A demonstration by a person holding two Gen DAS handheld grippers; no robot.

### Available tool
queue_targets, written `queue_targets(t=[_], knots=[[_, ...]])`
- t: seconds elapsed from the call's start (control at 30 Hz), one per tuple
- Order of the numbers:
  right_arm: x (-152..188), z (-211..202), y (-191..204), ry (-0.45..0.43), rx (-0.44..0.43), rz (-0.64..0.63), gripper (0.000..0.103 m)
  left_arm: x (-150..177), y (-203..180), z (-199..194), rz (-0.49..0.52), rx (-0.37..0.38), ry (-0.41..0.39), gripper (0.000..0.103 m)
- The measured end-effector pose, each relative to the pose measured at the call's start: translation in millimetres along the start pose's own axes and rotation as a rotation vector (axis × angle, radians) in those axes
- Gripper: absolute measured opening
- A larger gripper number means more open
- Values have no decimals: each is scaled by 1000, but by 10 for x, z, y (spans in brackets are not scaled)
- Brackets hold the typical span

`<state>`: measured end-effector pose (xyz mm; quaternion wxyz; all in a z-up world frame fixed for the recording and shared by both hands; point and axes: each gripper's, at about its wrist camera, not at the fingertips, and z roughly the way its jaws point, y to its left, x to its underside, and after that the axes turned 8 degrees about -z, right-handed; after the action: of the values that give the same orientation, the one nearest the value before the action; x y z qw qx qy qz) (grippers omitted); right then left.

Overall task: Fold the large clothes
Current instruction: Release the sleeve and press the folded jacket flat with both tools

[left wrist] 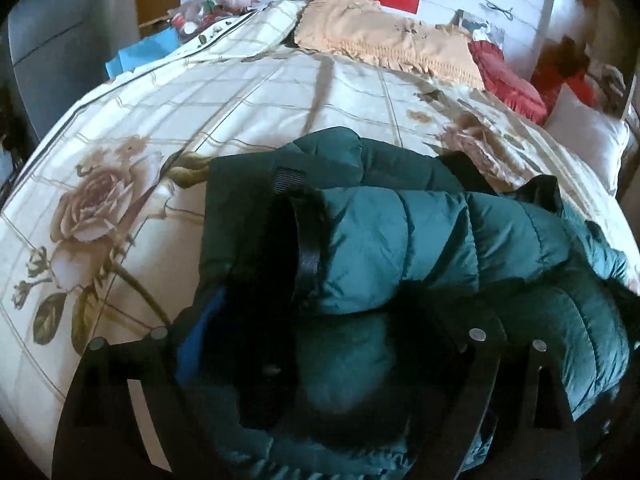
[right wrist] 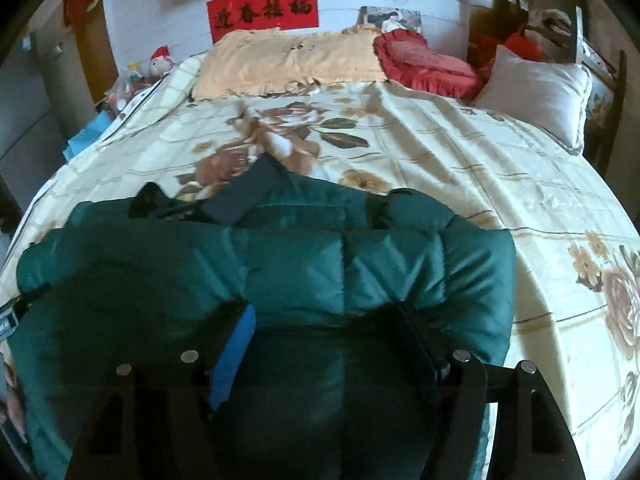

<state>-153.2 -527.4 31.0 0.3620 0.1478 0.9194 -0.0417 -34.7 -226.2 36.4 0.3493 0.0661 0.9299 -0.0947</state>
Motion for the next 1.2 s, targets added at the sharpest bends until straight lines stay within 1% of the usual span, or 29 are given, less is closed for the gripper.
queue_targets(t=[0.07, 0.1, 0.13, 0.23, 0.33, 0.4, 0.5, 0.6, 0.7, 0.77, 0.8, 0.83, 0.87, 0.93, 1.0, 1.07, 1.13, 1.17, 1.2], knots=[[-27, -90, -17, 21, 7, 28, 70, 2, 6, 3, -2, 5, 3, 90], [-38, -173, -2, 19, 7, 39, 70, -1, 18, 8, -7, 10, 5, 90], [-43, -299, 35, -2, -8, 47, 70, -8, 20, 17, -11, 13, 6, 90], [-63, -660, 254, -89, -105, 37, 70, 7, 13, 25, -15, 12, 1, 90], [-82, -801, 648, -105, -157, -53, 70, 16, 10, 23, -17, 11, -1, 90], [-65, -746, 876, -86, -171, -108, 70, 22, 3, 26, -17, 14, 0, 90], [73, -538, 1101, -32, -142, -162, 70, 22, 4, 27, -18, 16, 0, 90], [285, -352, 1136, -12, -100, -162, 70, 32, 3, 28, -22, 26, 2, 90], [380, -343, 1141, -22, -80, -188, 70, 46, -18, 32, -16, 20, -1, 91], [371, -404, 1118, -5, -97, -204, 70, 49, -11, 34, -16, 19, -3, 91], [356, -455, 1074, -4, -121, -199, 70, 52, -13, 35, -18, 20, -4, 91], [332, -531, 994, -14, -142, -182, 70, 51, -10, 35, -19, 21, -4, 91], [324, -613, 914, -32, -143, -158, 70, 51, 1, 37, -21, 23, -6, 91], [321, -813, 690, -91, -117, -100, 70, 53, -10, 41, -22, 20, -10, 91], [320, -912, 462, -121, -76, -58, 70, 59, 4, 41, -24, 17, -14, 92], [315, -862, 302, -97, -25, -48, 70, 67, 2, 39, -24, 15, -17, 92], [329, -693, 149, -38, 26, -38, 69, 67, 4, 40, -25, 18, -16, 92], [346, -606, 96, -13, 45, -39, 65, 67, -1, 40, -24, 17, -17, 92], [386, -495, 44, 8, 63, -43, 64, 69, -7, 41, -22, 17, -17, 93]])
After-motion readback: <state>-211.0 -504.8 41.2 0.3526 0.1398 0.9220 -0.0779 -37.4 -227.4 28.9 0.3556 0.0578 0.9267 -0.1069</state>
